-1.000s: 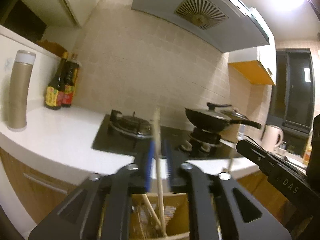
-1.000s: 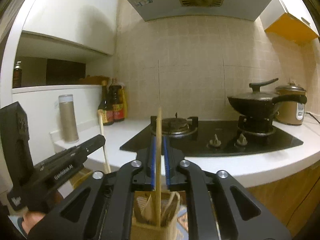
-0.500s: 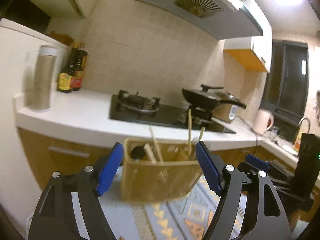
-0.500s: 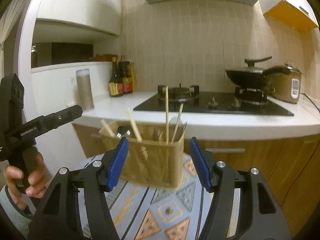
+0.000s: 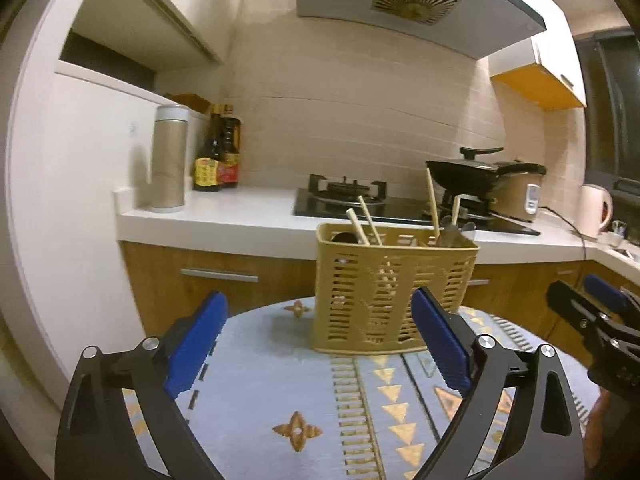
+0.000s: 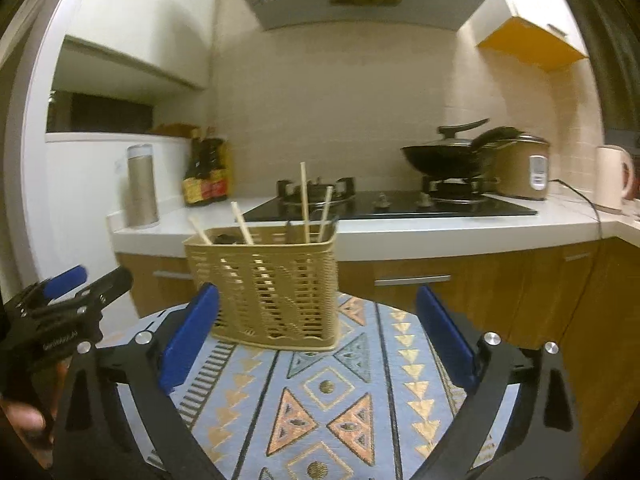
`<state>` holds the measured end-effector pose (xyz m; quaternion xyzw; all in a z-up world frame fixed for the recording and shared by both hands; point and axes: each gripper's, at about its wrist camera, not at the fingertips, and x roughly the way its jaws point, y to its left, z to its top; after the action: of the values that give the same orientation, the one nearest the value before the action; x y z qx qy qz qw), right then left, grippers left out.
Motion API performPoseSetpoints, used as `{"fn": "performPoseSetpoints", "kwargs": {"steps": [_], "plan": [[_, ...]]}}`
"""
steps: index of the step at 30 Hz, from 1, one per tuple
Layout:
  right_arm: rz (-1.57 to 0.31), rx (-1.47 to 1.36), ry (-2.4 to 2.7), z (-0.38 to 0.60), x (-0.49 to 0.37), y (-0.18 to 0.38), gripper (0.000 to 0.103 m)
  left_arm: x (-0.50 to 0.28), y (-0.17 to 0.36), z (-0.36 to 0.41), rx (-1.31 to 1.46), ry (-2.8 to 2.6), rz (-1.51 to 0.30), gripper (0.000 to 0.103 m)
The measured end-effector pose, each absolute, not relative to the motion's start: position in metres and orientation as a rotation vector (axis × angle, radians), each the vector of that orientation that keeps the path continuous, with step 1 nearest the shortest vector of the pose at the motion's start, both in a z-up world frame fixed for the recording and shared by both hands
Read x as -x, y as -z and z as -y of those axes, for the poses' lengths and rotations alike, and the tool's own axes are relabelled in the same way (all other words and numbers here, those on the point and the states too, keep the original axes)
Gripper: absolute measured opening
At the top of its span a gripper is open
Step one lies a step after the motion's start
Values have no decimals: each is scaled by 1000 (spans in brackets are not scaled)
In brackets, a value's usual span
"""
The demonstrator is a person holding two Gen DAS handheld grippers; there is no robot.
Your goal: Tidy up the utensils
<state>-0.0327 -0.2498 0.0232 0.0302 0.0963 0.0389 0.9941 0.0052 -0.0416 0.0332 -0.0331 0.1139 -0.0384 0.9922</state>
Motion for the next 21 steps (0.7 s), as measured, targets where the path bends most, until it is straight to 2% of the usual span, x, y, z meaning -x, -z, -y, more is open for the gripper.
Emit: {"fn": "performPoseSetpoints", "kwargs": {"steps": [7,21], "plan": [[-232,13,-25,244,24,-4,95,-5,-22,47,33,33,-220,92],[-328,-32,-4,251,10,11,95,-9,-3,59,-37,38,-279,93]]}}
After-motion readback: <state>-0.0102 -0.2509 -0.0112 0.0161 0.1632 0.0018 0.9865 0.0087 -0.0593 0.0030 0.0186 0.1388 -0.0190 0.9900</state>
